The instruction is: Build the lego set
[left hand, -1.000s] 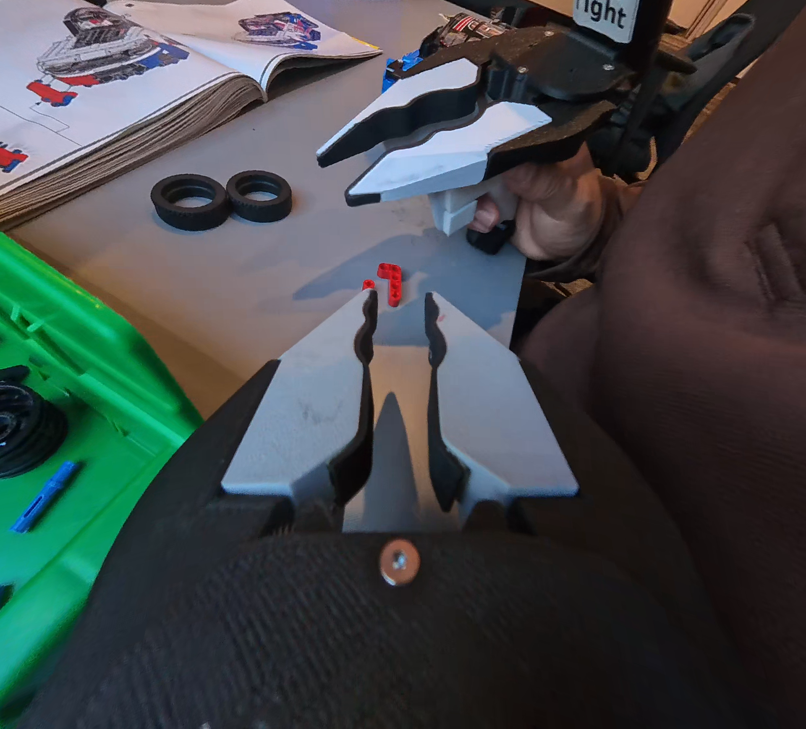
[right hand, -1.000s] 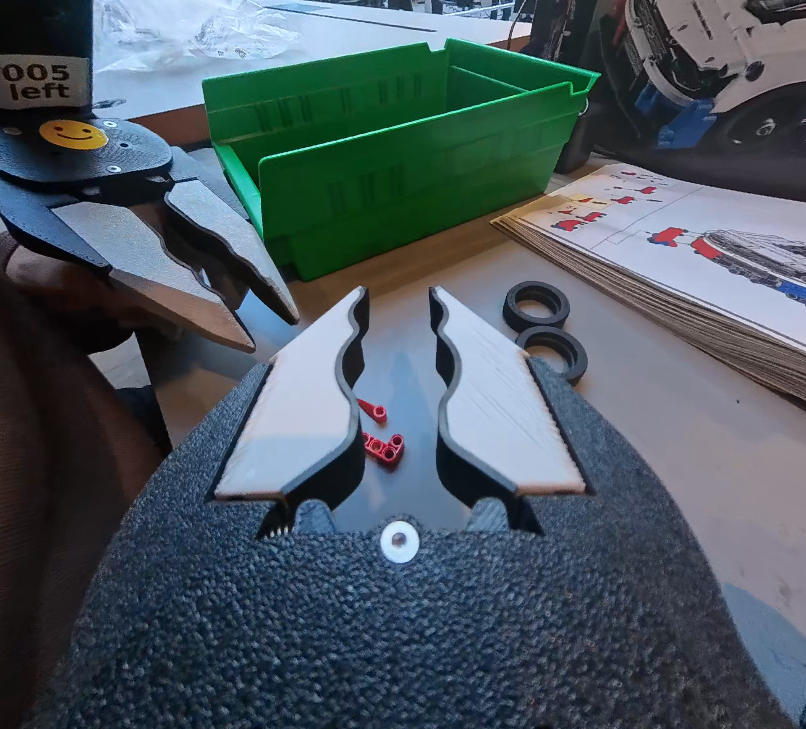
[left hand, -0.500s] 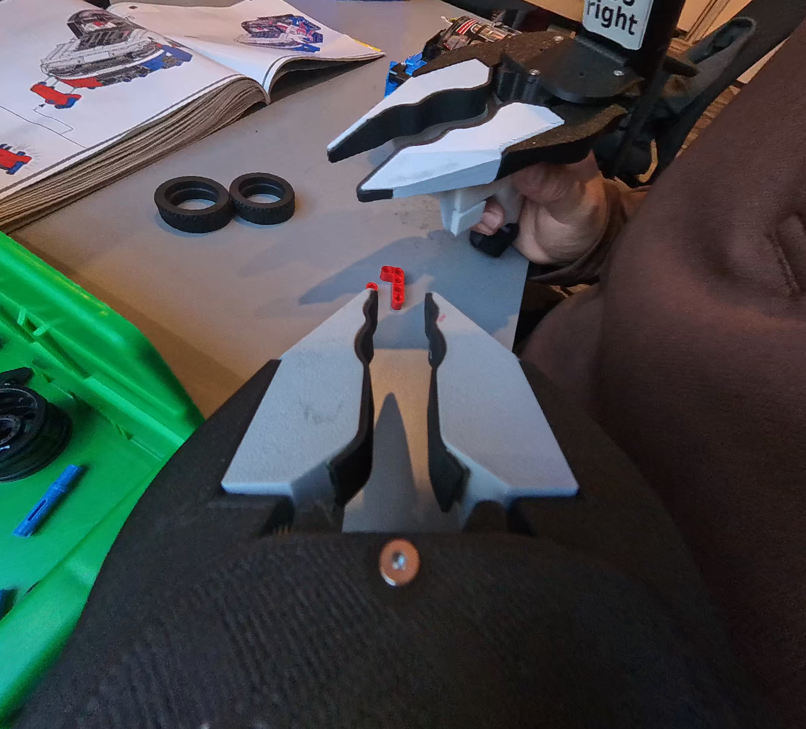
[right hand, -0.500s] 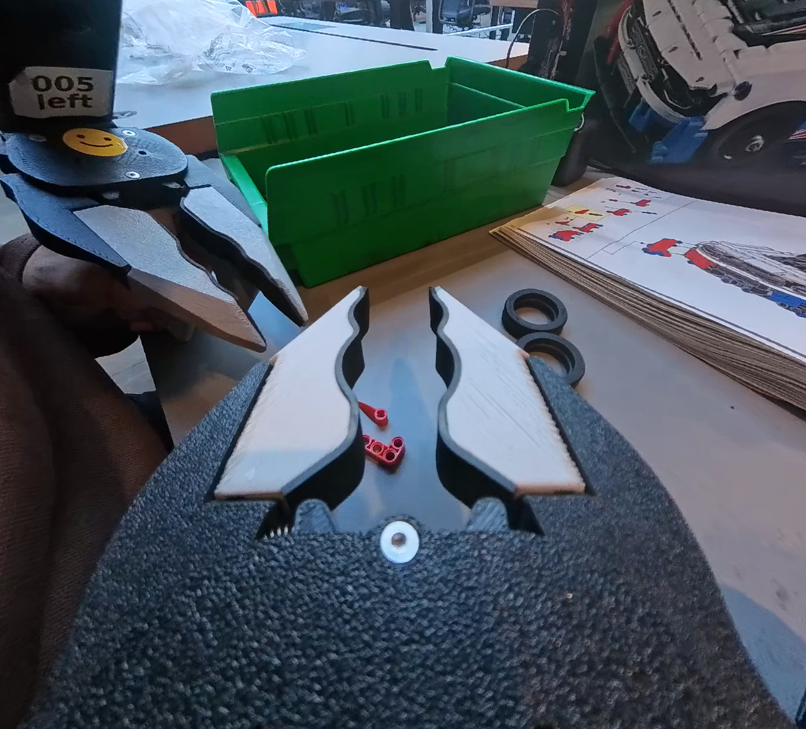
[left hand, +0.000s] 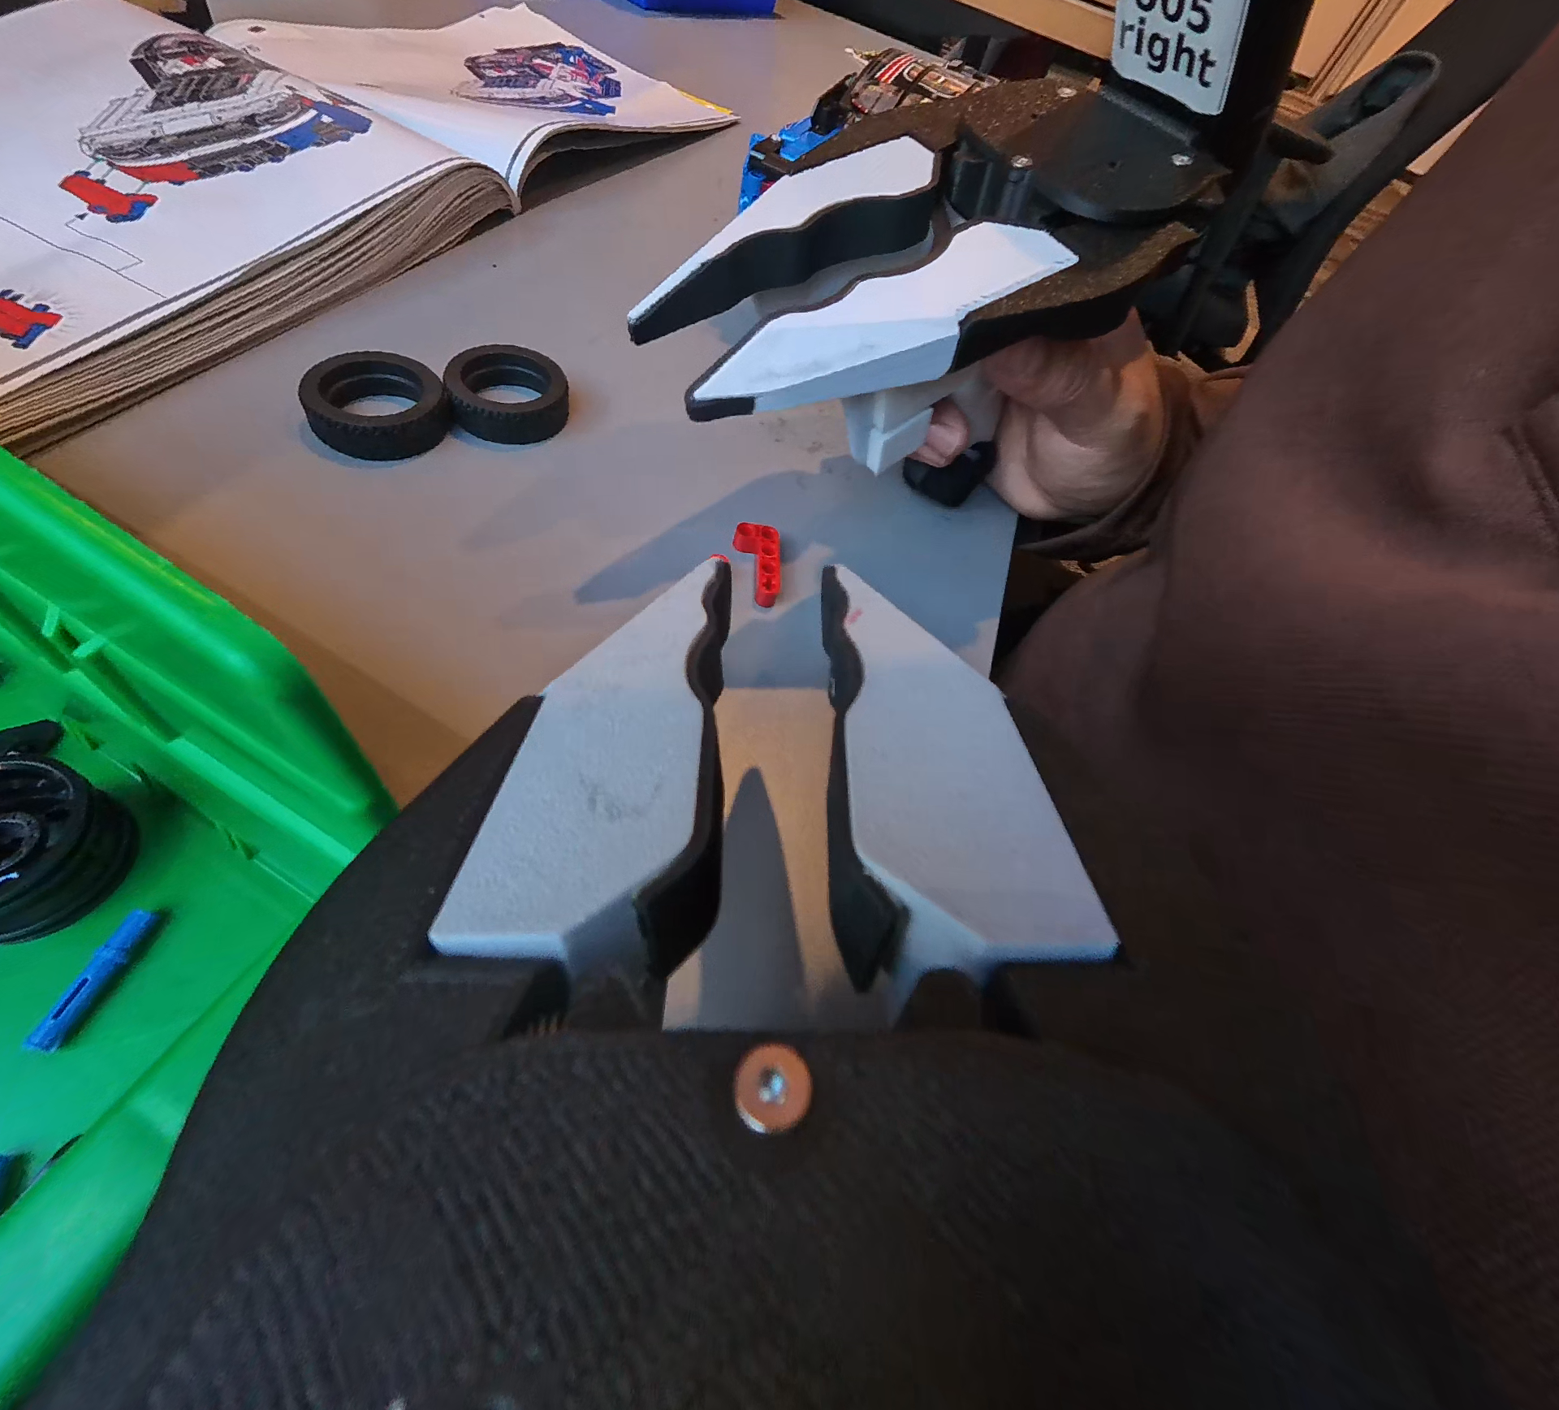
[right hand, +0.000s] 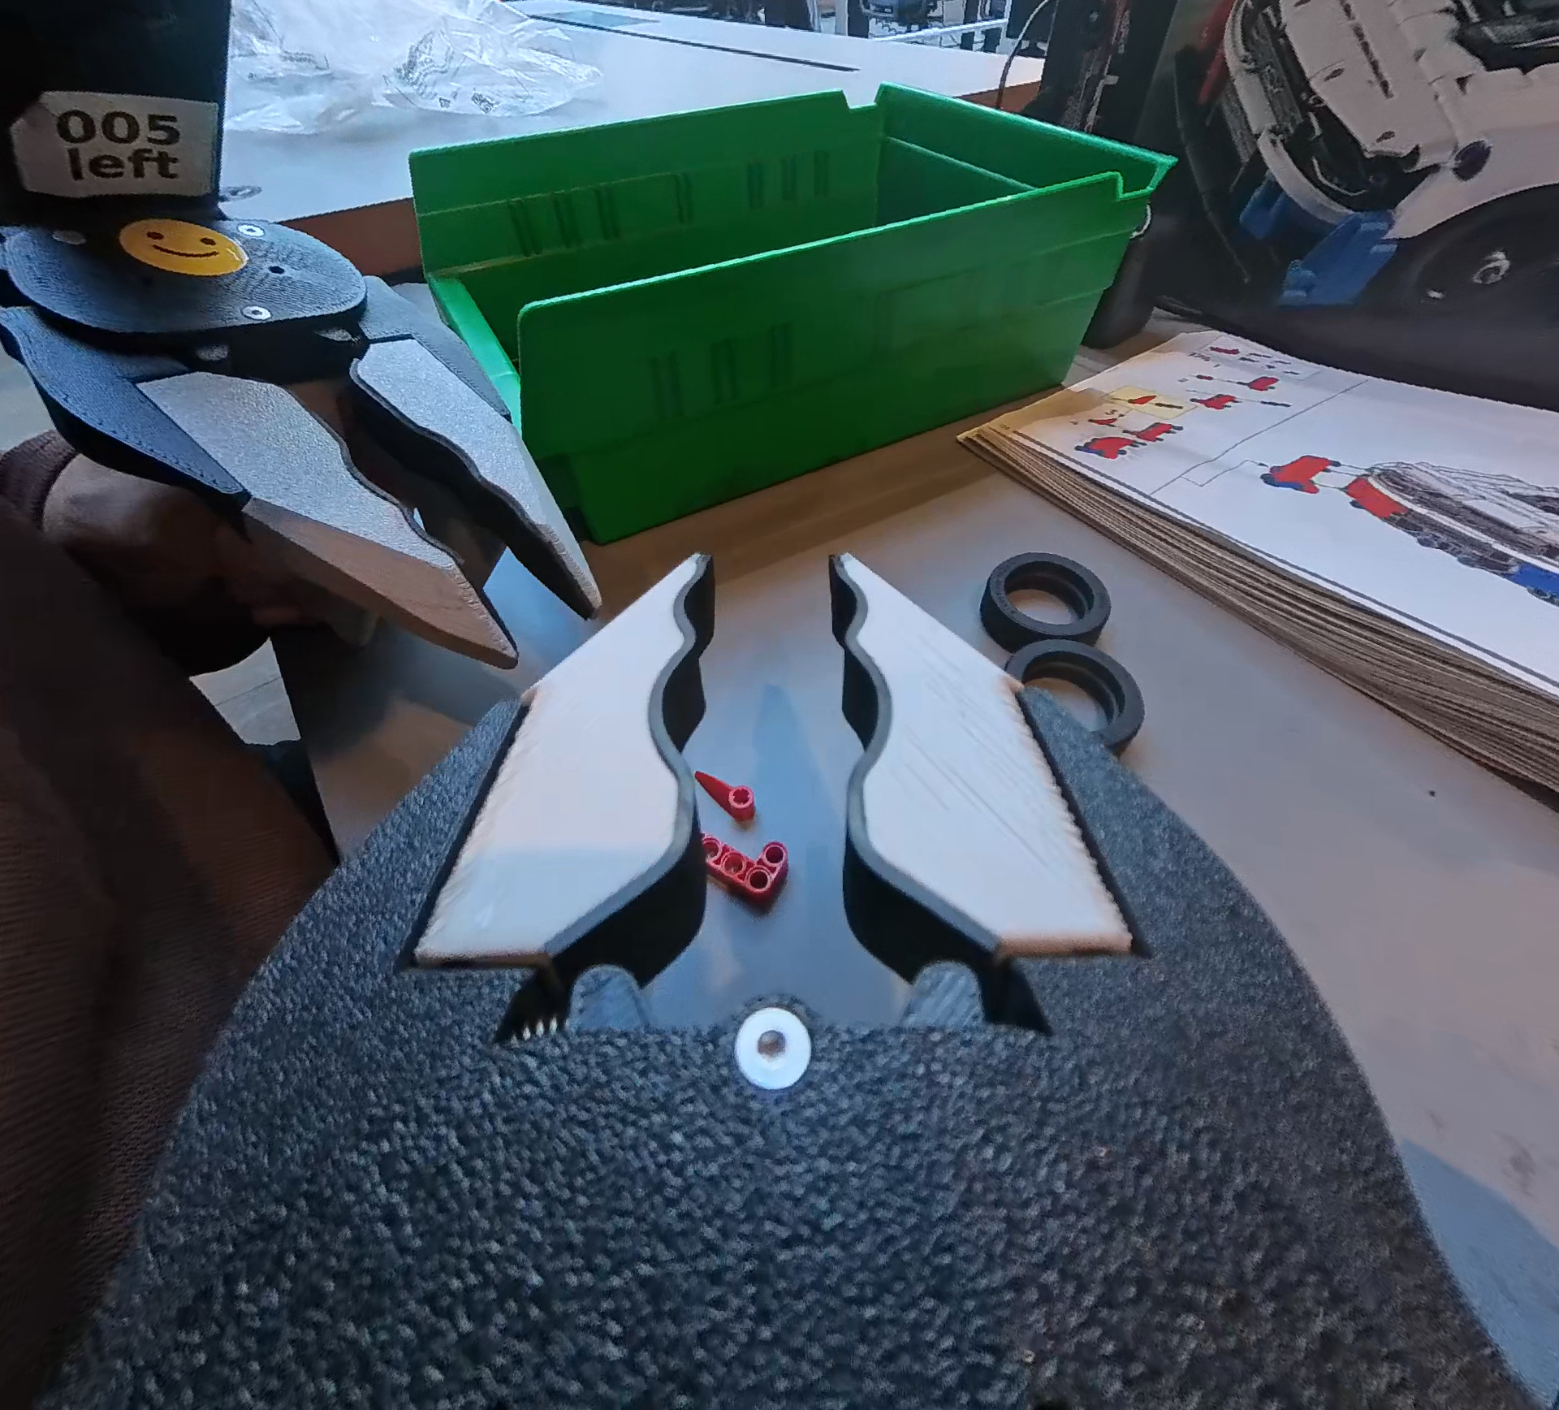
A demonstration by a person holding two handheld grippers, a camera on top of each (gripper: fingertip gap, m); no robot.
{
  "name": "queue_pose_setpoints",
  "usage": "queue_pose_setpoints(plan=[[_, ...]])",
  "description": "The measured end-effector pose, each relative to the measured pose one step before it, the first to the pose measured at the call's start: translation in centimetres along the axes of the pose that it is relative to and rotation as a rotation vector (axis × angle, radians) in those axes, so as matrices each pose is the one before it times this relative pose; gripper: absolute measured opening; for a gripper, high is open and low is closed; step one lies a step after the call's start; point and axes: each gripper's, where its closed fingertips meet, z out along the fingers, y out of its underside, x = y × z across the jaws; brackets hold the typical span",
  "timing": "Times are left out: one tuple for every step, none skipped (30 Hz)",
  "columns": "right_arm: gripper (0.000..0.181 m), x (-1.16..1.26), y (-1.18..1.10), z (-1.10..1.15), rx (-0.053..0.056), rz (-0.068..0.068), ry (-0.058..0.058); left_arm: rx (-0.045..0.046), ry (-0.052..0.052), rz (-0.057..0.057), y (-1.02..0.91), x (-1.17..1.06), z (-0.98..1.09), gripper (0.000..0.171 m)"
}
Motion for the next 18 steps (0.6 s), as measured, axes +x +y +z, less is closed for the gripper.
queue_pose_setpoints(plan=[[0.027, -0.012, 0.029, 0.028, -0.0021, -0.0013, -0.0004, 0.00080, -0.0004, 0.0000, -0.007, -0.001, -0.002, 0.018], [0.027, -0.018, 0.036, 0.033, -0.0028, -0.0010, -0.0007, 0.00073, -0.0012, 0.0000, -0.015, -0.010, -0.006, 0.018], [0.027, -0.023, 0.043, 0.038, -0.0034, -0.0008, -0.0011, 0.00064, -0.0012, 0.0005, -0.018, -0.018, 0.001, 0.018], [0.027, -0.018, 0.037, 0.041, -0.0031, -0.0008, -0.0007, -0.00026, -0.0008, -0.0001, 0.000, -0.015, 0.006, 0.018], [0.027, -0.011, 0.029, 0.028, -0.0021, -0.0010, -0.0002, 0.00094, -0.0021, -0.0002, -0.014, -0.018, -0.013, 0.018], [0.027, -0.020, 0.012, 0.014, -0.0012, -0.0012, 0.0000, 0.00513, -0.0041, 0.0021, -0.063, -0.034, -0.051, 0.018], [0.027, 0.004, 0.006, 0.015, -0.0008, -0.0009, 0.0004, 0.00737, -0.0048, 0.0036, -0.092, -0.011, -0.073, 0.018], [0.027, 0.003, 0.020, 0.015, -0.0011, -0.0003, 0.0006, 0.00699, -0.0053, 0.0033, -0.079, -0.027, -0.078, 0.018], [0.027, -0.004, 0.018, 0.025, -0.0020, -0.0002, 0.0000, 0.00847, -0.0054, 0.0035, -0.111, -0.017, -0.091, 0.018], [0.027, -0.012, 0.036, 0.032, -0.0029, -0.0003, -0.0007, 0.01101, -0.0037, 0.0047, -0.130, 0.010, -0.120, 0.018], [0.027, -0.019, 0.036, 0.025, -0.0026, -0.0007, -0.0006, 0.01461, -0.0028, 0.0062, -0.176, 0.046, -0.160, 0.018], [0.027, -0.005, 0.012, 0.013, -0.0012, -0.0011, 0.0004, 0.01620, -0.0037, 0.0058, -0.206, 0.028, -0.178, 0.018], [0.027, 0.006, -0.002, -0.005, 0.0003, -0.0014, 0.0013, 0.01701, -0.0029, 0.0052, -0.207, 0.032, -0.197, 0.018], [0.027, 0.008, -0.021, -0.003, 0.0010, -0.0011, 0.0015, 0.01899, -0.0048, 0.0033, -0.235, 0.012, -0.243, 0.019], [0.027, 0.013, -0.003, -0.014, 0.0006, -0.0006, 0.0015, 0.01600, -0.0155, -0.0052, -0.208, -0.174, -0.303, 0.018], [0.027, 0.006, 0.001, 0.000, -0.0001, -0.0001, 0.0011, 0.00781, -0.0146, -0.0182, -0.255, -0.242, -0.363, 0.018], [0.027, 0.011, 0.003, 0.006, -0.0004, 0.0001, 0.0007, 0.00265, 0.0088, -0.0181, -0.502, 0.004, -0.479, 0.019], [0.027, 0.010, 0.001, -0.001, -0.0001, -0.0001, 0.0006, 0.00148, 0.0047, 0.0054, -0.789, -0.096, -0.668, 0.019]])
